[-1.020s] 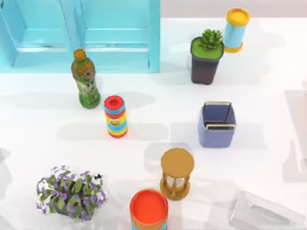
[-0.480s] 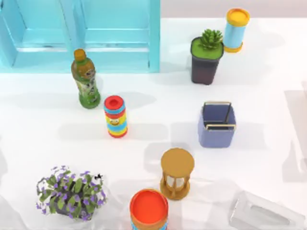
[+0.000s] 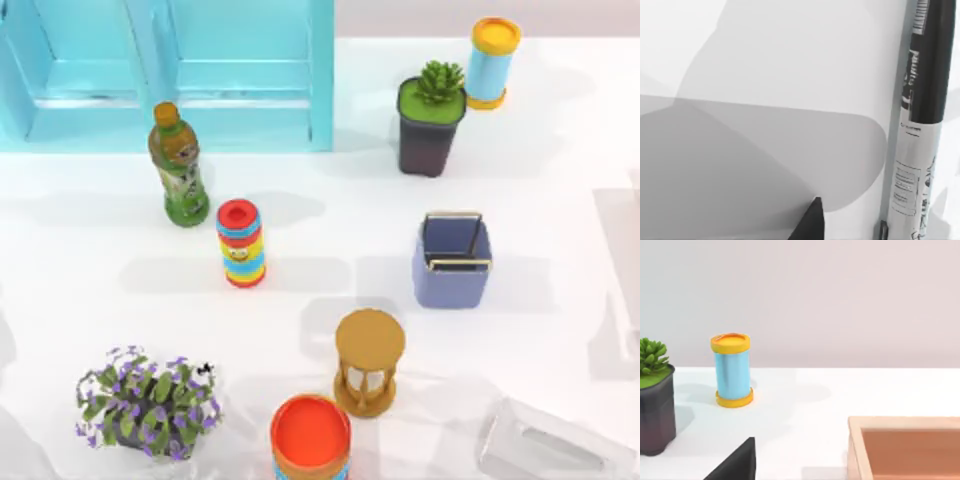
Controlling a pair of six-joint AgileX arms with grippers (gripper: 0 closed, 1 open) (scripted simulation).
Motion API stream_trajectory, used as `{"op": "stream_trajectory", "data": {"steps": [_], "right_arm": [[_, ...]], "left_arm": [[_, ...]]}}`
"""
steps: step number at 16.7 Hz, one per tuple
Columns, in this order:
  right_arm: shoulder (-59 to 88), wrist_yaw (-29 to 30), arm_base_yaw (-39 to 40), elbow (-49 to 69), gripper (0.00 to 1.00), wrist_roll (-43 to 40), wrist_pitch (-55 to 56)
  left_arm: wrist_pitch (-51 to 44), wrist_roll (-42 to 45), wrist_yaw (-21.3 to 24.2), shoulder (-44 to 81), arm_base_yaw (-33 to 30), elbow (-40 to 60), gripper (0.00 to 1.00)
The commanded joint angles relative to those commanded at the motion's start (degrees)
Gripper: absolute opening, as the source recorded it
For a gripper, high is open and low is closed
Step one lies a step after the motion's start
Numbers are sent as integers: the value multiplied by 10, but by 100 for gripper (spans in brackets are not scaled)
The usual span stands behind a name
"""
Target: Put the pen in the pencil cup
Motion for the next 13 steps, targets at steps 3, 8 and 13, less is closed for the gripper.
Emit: {"op": "stream_trajectory", "data": {"steps": [3, 8, 13], "right_arm": [[0, 0, 0, 0, 100, 0, 0], [0, 0, 0, 0, 100, 0, 0], [0, 0, 0, 0, 100, 0, 0]], "left_arm": [[0, 0, 0, 0, 0, 0, 55], [0, 0, 0, 0, 0, 0, 17], [0, 0, 0, 0, 0, 0, 0]]}}
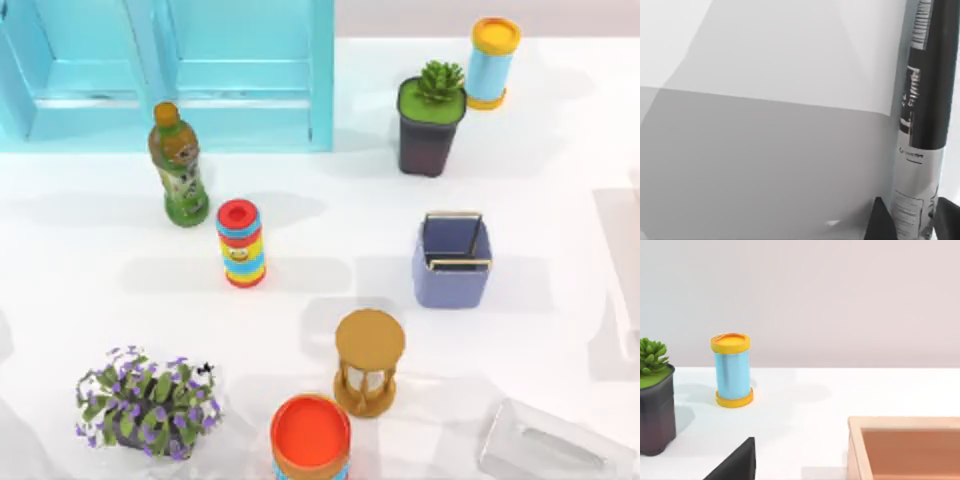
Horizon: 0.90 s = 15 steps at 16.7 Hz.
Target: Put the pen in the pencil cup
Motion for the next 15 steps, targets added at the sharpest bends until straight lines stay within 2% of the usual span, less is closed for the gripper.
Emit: {"op": "stream_trajectory", "data": {"steps": [5, 6, 9, 12, 15], "right_arm": [[0, 0, 0, 0, 100, 0, 0], [0, 0, 0, 0, 100, 0, 0], [0, 0, 0, 0, 100, 0, 0], [0, 0, 0, 0, 100, 0, 0], [0, 0, 0, 0, 100, 0, 0]], "left_arm": [[0, 0, 0, 0, 0, 0, 0], [-50, 19, -8, -51, 29, 6, 0], [-70, 30, -4, -66, 44, 10, 0], [-145, 68, 5, -116, 85, 16, 0], [-273, 125, 17, -188, 135, 19, 0]]}}
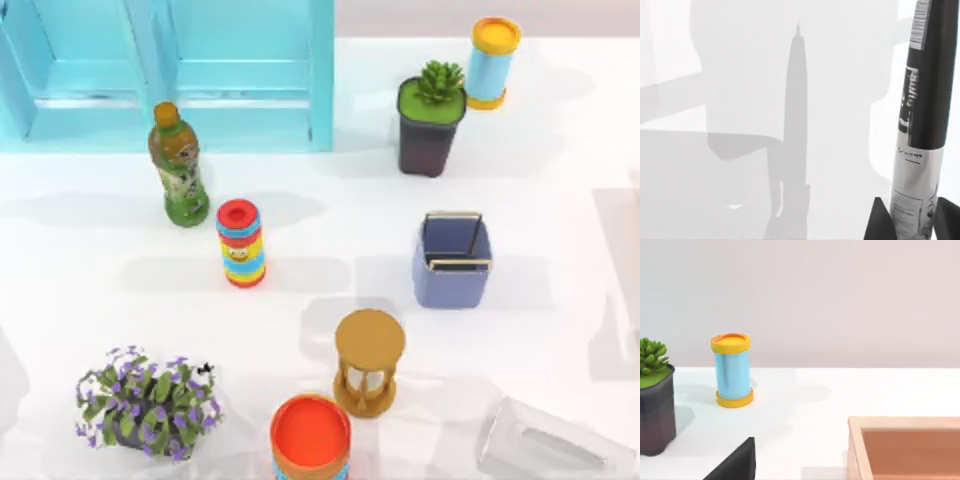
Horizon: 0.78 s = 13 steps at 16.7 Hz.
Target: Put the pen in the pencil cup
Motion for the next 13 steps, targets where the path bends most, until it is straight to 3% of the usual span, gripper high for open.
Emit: {"op": "stream_trajectory", "data": {"steps": [6, 13], "right_arm": [[0, 0, 0, 0, 100, 0, 0], [0, 0, 0, 0, 100, 0, 0]], "left_arm": [[-224, 115, 21, -159, 95, 5, 0], [-255, 138, 25, -188, 111, 5, 0]]}}
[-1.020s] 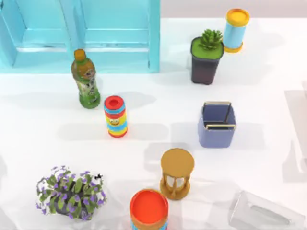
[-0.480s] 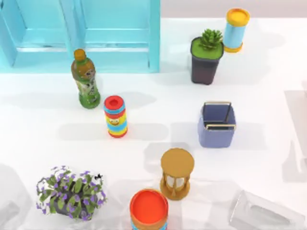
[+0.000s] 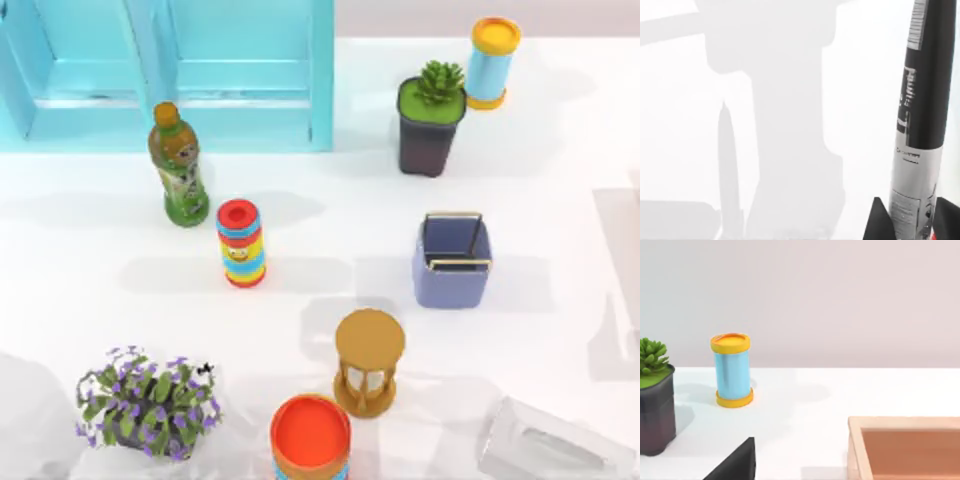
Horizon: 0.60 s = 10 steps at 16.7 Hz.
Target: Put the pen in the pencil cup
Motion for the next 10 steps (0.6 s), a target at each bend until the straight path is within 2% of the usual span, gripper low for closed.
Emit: {"op": "stream_trajectory", "data": {"steps": [3, 5, 7, 10], "right_arm": [[0, 0, 0, 0, 100, 0, 0], [0, 0, 0, 0, 100, 0, 0], [0, 0, 0, 0, 100, 0, 0], [0, 0, 0, 0, 100, 0, 0]], "left_arm": [[15, -9, -16, 1, -13, 12, 0], [48, -28, -54, 4, -47, 40, 0], [92, -53, -113, 13, -102, 79, 0], [168, -97, -235, 44, -222, 148, 0]]}}
